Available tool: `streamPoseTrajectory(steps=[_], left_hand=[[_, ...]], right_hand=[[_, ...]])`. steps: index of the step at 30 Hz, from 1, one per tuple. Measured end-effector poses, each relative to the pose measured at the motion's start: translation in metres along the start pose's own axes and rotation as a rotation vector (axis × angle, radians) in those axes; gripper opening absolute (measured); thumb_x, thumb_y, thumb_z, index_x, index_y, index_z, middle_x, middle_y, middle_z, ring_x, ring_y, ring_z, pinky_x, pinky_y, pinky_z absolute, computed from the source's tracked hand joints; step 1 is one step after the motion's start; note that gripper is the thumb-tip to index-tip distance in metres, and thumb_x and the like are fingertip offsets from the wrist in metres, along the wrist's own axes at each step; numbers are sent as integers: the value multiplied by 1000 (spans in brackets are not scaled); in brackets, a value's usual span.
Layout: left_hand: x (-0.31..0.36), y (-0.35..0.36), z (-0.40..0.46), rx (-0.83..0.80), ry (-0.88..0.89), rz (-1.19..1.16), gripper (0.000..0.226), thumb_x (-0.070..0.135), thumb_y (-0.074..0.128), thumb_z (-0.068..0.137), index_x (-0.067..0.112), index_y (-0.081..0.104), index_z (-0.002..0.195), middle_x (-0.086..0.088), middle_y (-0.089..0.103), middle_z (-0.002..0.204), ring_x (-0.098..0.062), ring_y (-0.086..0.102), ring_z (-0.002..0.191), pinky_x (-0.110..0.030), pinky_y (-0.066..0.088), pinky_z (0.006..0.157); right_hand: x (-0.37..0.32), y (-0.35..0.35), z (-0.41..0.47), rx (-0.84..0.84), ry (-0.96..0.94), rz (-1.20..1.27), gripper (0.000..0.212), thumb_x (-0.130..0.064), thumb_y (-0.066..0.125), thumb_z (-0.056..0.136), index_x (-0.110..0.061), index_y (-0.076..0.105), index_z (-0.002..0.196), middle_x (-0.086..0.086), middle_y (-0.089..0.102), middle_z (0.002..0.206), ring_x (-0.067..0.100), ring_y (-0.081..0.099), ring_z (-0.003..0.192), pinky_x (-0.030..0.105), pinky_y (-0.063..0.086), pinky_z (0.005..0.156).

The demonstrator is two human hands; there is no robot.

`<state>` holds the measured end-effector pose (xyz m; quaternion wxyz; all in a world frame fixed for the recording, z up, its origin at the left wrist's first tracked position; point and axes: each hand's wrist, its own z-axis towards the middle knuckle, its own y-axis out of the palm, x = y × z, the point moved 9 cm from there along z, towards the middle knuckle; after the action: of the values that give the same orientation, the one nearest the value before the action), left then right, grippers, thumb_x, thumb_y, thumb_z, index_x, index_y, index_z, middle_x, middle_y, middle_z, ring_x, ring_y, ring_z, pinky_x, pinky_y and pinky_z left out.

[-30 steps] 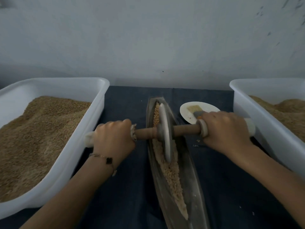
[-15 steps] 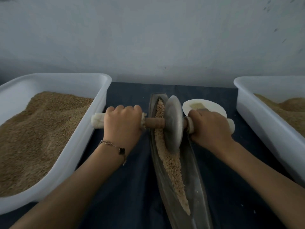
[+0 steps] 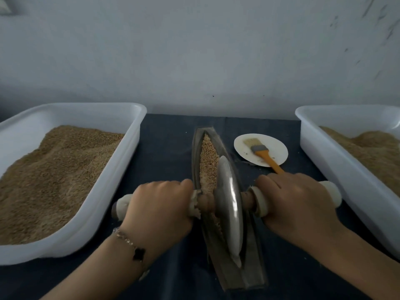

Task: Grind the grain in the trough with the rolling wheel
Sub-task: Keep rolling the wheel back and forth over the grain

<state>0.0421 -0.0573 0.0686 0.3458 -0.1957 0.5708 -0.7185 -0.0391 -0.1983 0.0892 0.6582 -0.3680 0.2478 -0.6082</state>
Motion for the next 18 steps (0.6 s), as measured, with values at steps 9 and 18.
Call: streamPoseTrajectory(steps=[9,18], left_hand=[[-55,49,70,-78,-204,-99,23,43,50,85,27,44,70,10,52,66,-9,51,58,-25,36,52],[-56,46,85,9,-218,-5,24,34,50,85,25,42,64,9,49,60,-9,44,52,-25,31,50]], right_hand=[[41,65,72,-96,37,-99,31,-8,79,46,-11,54,64,6,56,57,29,54,48,29,31,51],[48,78,73,-102,114,-127,28,-9,75,62,-14,48,70,8,59,66,29,55,60,32,31,57]])
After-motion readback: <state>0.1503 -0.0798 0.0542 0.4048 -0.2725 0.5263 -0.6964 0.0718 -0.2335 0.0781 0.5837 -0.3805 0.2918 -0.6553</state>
